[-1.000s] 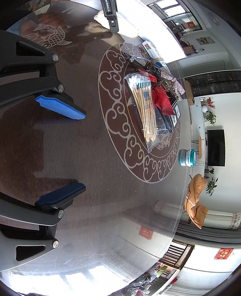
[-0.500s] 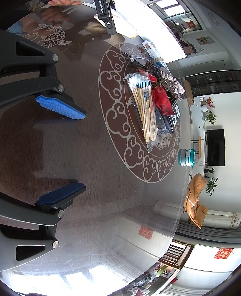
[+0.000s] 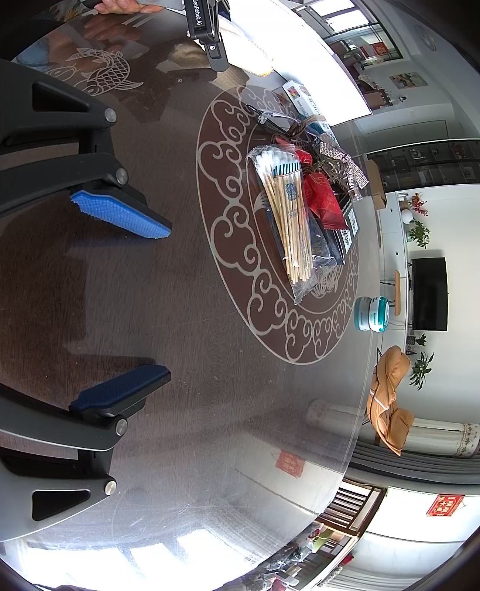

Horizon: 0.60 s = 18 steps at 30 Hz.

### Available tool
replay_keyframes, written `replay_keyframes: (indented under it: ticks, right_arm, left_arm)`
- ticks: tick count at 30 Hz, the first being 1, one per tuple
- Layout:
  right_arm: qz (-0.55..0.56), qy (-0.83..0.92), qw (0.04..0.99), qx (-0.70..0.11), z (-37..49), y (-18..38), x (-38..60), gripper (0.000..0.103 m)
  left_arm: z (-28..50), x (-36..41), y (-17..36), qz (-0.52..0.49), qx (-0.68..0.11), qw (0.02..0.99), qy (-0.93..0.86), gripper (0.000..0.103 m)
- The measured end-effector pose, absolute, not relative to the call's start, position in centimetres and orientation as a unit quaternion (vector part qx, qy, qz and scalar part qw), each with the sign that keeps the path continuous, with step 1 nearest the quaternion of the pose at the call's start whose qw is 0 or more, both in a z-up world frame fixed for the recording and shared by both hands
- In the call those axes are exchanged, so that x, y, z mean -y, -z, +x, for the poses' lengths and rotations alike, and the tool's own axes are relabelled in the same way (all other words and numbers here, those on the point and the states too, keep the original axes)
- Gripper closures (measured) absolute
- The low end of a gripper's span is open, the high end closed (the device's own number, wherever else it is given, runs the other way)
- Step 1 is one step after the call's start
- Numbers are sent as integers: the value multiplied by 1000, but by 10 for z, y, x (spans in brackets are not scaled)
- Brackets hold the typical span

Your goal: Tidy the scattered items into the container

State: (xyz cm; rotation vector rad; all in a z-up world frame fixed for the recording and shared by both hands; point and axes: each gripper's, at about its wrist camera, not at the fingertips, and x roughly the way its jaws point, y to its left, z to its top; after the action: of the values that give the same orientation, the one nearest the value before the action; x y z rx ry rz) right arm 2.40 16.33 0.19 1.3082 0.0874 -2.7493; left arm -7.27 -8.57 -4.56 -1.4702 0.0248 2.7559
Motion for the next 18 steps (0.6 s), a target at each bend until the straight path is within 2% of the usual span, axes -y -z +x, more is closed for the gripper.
replay_keyframes:
  ticks: [18]
  right_arm:
    - [429, 902, 47, -29, 24, -2, -163, 31]
  left_arm:
    - [-71, 86, 45, -469, -7, 10, -883, 0]
